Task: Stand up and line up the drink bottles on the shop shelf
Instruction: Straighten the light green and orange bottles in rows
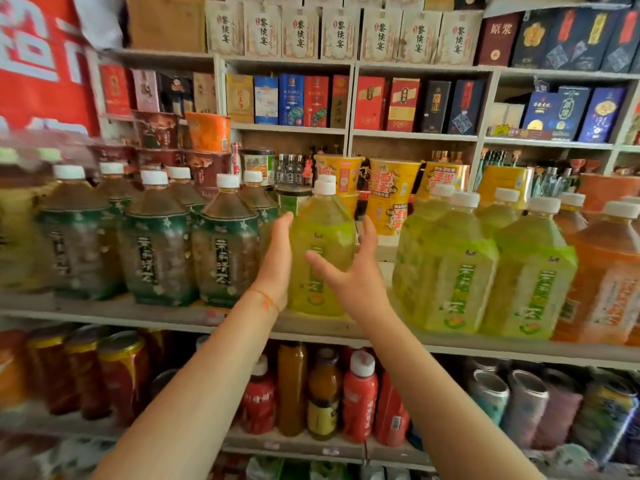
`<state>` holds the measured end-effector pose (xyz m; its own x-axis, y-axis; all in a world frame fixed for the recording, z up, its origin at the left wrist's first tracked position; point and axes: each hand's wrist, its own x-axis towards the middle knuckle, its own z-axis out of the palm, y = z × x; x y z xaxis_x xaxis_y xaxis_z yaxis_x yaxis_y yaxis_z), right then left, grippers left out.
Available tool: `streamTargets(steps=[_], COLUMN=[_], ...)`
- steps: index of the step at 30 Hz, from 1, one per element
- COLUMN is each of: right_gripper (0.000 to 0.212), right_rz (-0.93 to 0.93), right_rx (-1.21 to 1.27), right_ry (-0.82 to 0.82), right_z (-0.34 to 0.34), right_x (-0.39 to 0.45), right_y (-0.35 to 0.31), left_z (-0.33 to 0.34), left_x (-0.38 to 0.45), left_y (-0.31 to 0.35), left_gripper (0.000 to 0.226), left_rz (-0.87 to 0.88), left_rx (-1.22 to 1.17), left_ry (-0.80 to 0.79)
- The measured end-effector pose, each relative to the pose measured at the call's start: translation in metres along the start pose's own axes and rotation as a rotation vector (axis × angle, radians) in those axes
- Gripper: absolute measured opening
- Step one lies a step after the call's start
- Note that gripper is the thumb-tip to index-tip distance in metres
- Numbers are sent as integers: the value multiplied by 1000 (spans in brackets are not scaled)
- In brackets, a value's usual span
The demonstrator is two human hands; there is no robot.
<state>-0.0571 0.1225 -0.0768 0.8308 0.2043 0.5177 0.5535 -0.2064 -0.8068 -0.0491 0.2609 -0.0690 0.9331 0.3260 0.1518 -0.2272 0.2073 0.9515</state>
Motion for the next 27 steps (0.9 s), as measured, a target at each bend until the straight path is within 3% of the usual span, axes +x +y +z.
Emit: streamTargets(steps=[4, 7, 12, 17, 19, 23, 27], right_gripper=[124, 131, 95, 84, 83, 79, 62], right_rz=[229, 277, 309, 324, 311, 247, -3], right_rx=[139, 156, 193, 187, 203, 204, 88], right_ry=[-12, 8, 82, 134, 182, 299, 311], right_z=[6, 10, 4, -8, -13, -21, -13], right_x=[20, 24, 20, 1, -6, -16, -32], right_y=[-6, -10, -12, -19, -21, -22, -25], left_z=[8, 8, 15, 28, 35, 47, 48], left_x=[-4, 0, -8, -21, -25, -39, -43], left_y=[9, 11, 9, 3, -1, 2, 5], left_gripper=[61, 62, 55, 57, 63, 50, 52], left_rz=[-42, -55, -41, -2, 6, -22, -49], left_rx=[-45, -53, -69, -74, -78, -130, -145], left_ry=[-100, -159, -199, -230, -234, -287, -310])
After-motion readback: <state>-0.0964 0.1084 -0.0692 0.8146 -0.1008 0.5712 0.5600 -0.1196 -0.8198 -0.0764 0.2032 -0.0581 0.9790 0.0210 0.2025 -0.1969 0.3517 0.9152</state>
